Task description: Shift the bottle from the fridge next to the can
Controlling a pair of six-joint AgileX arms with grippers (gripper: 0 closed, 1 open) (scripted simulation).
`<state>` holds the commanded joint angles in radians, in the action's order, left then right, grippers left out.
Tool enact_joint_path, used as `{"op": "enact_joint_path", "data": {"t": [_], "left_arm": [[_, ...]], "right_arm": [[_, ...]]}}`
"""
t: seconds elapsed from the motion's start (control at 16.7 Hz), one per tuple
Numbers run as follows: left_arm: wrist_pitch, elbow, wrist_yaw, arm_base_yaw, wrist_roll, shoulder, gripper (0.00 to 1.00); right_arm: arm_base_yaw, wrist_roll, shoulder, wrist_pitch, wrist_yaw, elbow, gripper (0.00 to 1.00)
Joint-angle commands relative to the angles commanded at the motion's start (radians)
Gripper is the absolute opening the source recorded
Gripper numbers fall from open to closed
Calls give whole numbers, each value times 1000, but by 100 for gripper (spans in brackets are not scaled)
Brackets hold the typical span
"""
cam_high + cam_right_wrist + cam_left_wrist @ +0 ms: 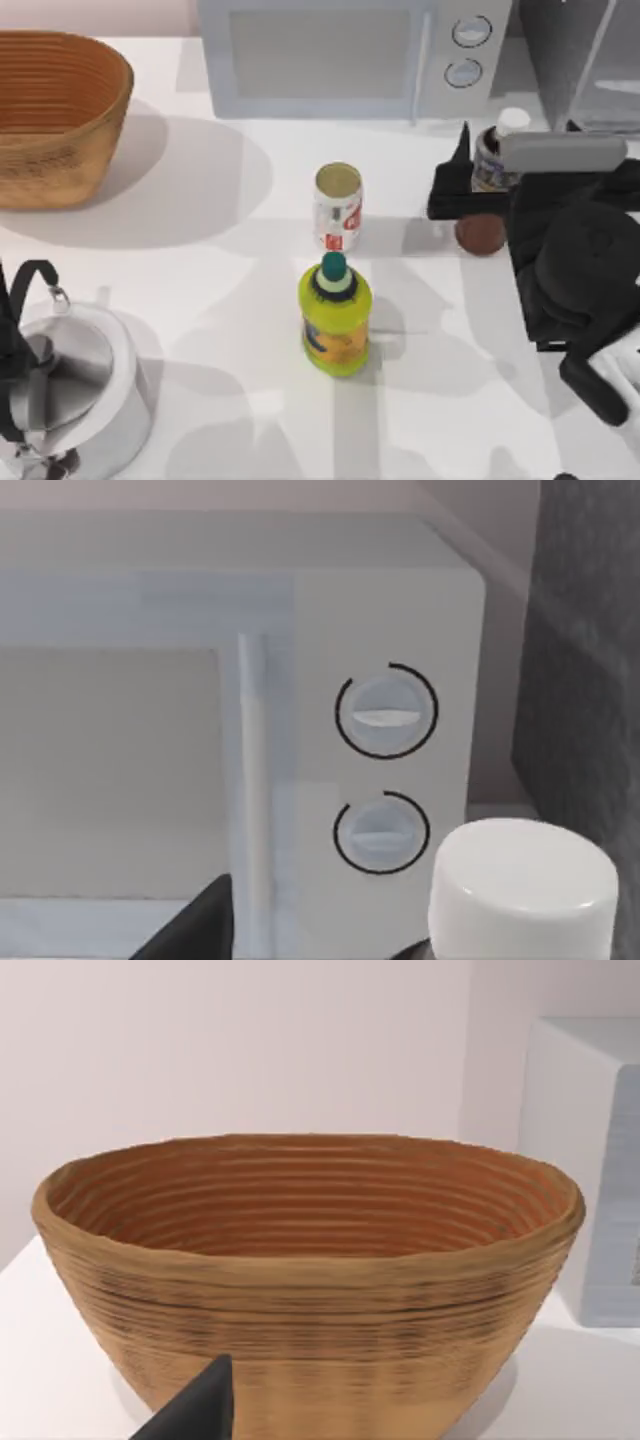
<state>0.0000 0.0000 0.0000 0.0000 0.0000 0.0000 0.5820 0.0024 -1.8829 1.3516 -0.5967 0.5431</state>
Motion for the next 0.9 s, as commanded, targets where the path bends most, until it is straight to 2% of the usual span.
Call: {"op": "enact_joint_path", "data": {"t": [0.36, 0.9], "left_arm": [[0, 0, 0, 0, 0, 0, 100], [0, 0, 0, 0, 0, 0, 100]], "right_arm": [[-115, -5, 365, -232, 134, -69, 100], [-402, -3, 1229, -856, 389, -331, 100]]}}
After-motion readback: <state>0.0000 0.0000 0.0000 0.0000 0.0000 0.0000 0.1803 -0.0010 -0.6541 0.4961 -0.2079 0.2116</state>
